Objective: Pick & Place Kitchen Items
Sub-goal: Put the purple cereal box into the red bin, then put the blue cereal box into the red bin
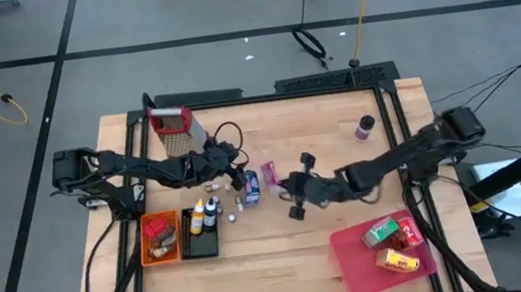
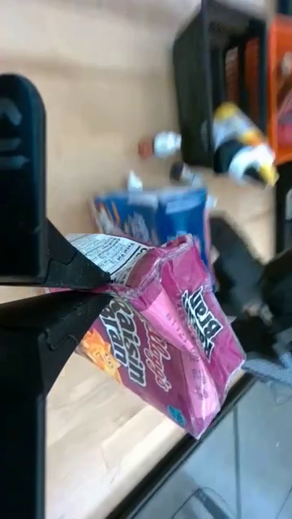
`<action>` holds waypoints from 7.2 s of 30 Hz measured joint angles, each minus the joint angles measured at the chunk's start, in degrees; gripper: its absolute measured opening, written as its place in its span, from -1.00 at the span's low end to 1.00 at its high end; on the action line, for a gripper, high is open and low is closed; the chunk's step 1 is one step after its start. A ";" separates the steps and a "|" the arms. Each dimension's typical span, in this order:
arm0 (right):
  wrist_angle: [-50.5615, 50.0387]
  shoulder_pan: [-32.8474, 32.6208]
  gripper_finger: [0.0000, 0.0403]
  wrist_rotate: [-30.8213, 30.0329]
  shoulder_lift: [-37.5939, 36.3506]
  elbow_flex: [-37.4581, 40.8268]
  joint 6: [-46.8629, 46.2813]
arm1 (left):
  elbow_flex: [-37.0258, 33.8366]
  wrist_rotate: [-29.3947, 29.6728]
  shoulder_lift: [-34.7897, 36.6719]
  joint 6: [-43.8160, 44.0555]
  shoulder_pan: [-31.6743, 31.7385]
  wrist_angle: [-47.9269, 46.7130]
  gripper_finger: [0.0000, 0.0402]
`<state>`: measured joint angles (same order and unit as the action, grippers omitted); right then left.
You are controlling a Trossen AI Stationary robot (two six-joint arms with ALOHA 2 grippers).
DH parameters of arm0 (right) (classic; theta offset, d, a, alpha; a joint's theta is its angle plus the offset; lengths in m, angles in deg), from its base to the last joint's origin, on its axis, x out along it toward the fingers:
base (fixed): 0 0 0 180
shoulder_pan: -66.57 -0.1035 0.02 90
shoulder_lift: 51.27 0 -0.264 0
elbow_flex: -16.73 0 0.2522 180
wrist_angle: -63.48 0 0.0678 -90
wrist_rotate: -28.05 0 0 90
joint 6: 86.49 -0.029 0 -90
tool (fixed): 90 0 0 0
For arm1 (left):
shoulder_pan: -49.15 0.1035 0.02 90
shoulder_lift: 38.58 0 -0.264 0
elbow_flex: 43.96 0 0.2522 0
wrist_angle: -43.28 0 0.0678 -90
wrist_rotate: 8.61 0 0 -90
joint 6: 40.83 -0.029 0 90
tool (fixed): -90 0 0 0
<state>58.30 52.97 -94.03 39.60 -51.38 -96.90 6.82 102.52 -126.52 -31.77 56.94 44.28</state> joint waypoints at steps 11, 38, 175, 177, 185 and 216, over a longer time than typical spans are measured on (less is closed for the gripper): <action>-10.26 -17.73 -1.00 -8.59 -11.04 0.00 -11.96 | 0.05 0.54 7.21 1.94 -0.41 -3.37 0.26; -26.44 -55.83 -1.00 -17.33 -14.86 0.04 -54.63 | 0.02 0.41 10.43 3.74 -6.72 -5.52 0.26; 28.20 5.55 -0.33 17.13 18.05 -0.72 -7.71 | -0.01 -21.79 7.23 -18.97 -5.16 -10.34 0.26; 28.11 5.52 -0.33 17.03 18.05 -0.72 -7.76 | -0.02 -21.97 7.23 -18.03 -5.20 -10.32 0.26; 27.32 5.20 -0.33 13.64 18.05 -0.68 -8.29 | -0.02 -22.11 7.26 -16.17 -5.25 -9.97 0.26; 5.77 2.17 -1.00 9.62 5.44 -0.55 -7.47 | 0.00 -15.72 7.30 -11.60 -5.29 -10.50 0.26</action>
<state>64.07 55.13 -84.41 45.03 -51.93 -104.38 6.82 86.80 -119.22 -43.38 51.65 33.77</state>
